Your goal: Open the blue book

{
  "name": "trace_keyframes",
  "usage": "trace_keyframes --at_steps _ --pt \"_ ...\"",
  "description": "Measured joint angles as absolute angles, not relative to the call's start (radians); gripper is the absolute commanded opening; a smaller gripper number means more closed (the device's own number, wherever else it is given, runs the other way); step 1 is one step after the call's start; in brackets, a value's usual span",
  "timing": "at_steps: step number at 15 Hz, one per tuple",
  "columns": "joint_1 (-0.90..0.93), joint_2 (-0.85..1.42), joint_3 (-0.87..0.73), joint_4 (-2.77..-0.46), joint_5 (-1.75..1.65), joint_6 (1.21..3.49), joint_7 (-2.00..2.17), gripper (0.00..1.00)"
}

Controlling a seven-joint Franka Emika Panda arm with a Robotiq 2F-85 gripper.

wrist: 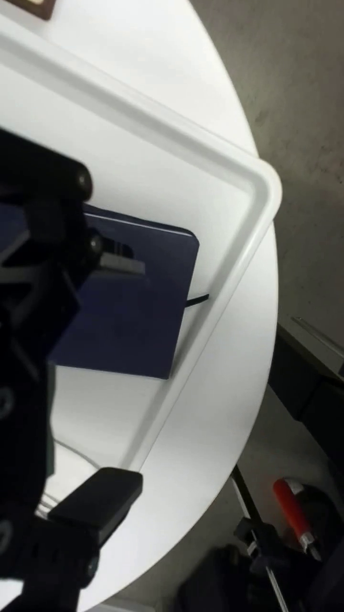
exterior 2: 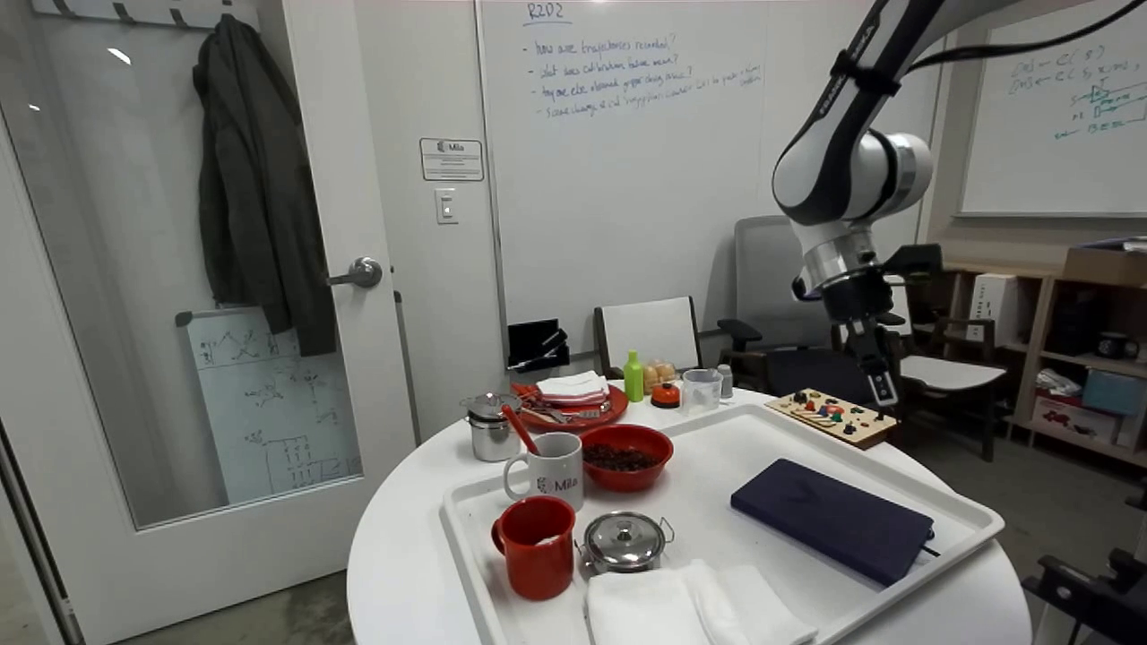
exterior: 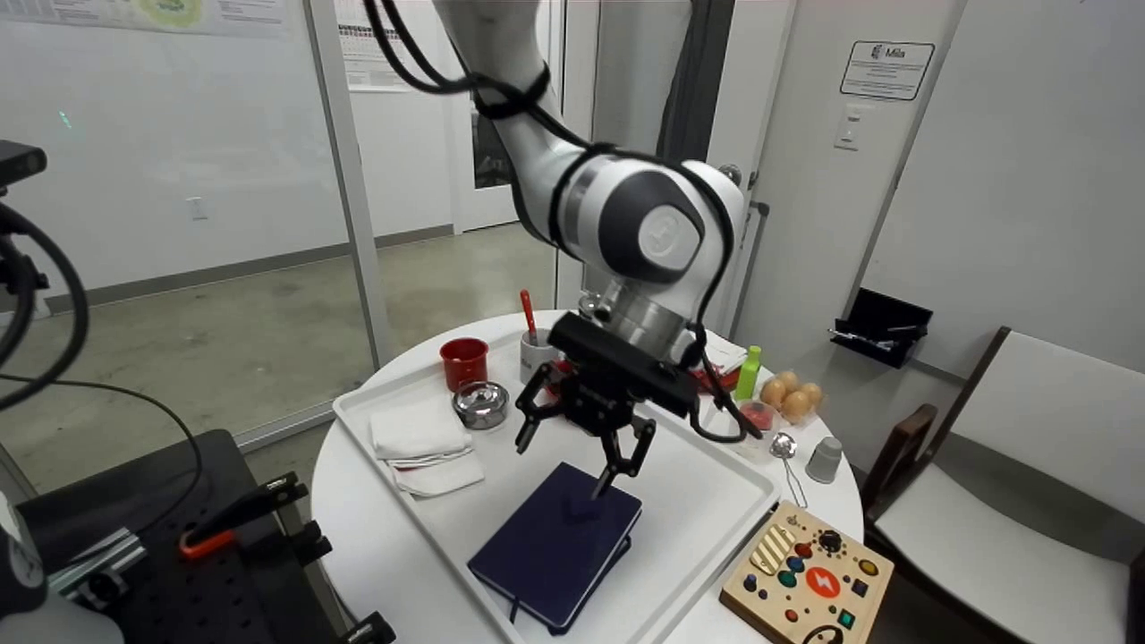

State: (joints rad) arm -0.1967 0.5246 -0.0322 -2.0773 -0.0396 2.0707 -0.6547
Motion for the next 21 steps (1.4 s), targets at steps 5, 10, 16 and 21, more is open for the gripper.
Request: trace_keyframes --at_steps 5,10,16,21 --pt "-0.245 0.768 0.002 -1.822 -0.014 1.845 -0.716 1.00" --pt "-0.244 0.802 0.008 -1.780 -0.015 1.840 -0.703 1.00" --pt "-0.279 0.803 0.007 -1.823 0.035 2.079 -0.650 1.00" --pt "-0.353 0.876 0.024 -1.790 0.109 2.104 -0.661 1.00"
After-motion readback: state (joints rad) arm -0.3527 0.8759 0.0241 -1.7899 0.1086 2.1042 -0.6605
